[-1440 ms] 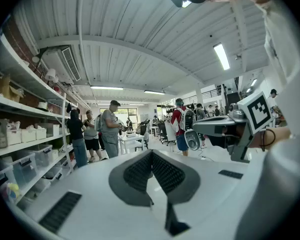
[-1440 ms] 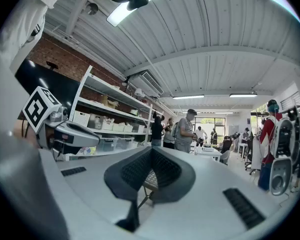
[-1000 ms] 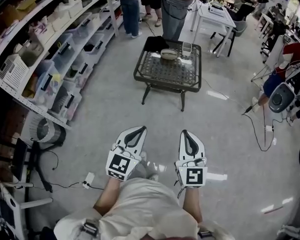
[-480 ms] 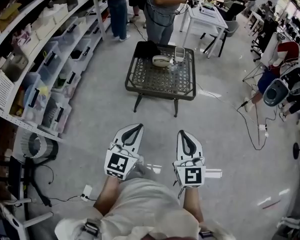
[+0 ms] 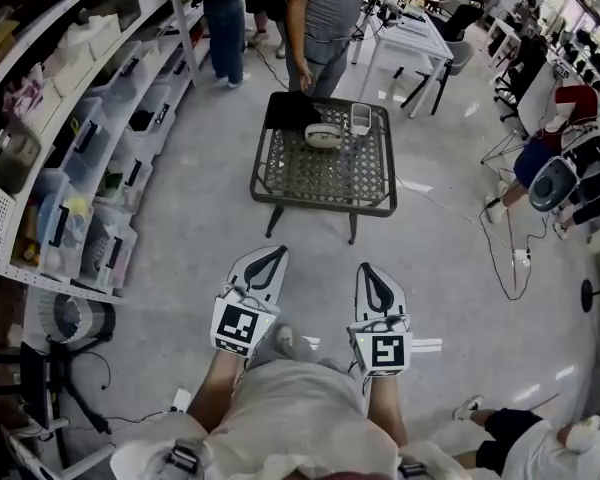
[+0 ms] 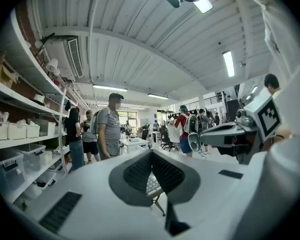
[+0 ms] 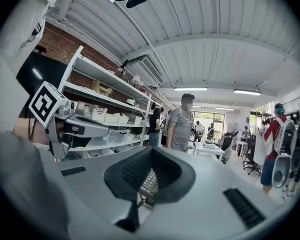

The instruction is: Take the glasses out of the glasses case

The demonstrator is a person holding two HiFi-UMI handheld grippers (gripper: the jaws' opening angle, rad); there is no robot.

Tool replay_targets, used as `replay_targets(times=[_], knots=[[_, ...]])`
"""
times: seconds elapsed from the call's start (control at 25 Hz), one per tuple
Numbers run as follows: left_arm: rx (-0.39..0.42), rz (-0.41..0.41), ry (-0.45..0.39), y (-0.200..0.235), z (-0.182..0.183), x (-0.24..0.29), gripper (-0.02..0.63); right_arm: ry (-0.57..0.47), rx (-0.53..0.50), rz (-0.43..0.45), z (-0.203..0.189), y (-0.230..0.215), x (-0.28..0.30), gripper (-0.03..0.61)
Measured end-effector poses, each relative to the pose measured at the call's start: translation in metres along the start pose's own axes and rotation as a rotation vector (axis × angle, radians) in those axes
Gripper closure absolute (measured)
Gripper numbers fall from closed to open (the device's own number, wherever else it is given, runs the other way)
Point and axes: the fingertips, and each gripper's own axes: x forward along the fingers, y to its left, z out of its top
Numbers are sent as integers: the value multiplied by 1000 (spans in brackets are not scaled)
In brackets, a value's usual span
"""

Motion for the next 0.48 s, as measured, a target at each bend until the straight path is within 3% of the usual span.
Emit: replay_targets(times=[0.48], knots=[[-19, -19, -13, 31, -3, 32, 603, 23, -20, 4, -3, -3, 48, 572]])
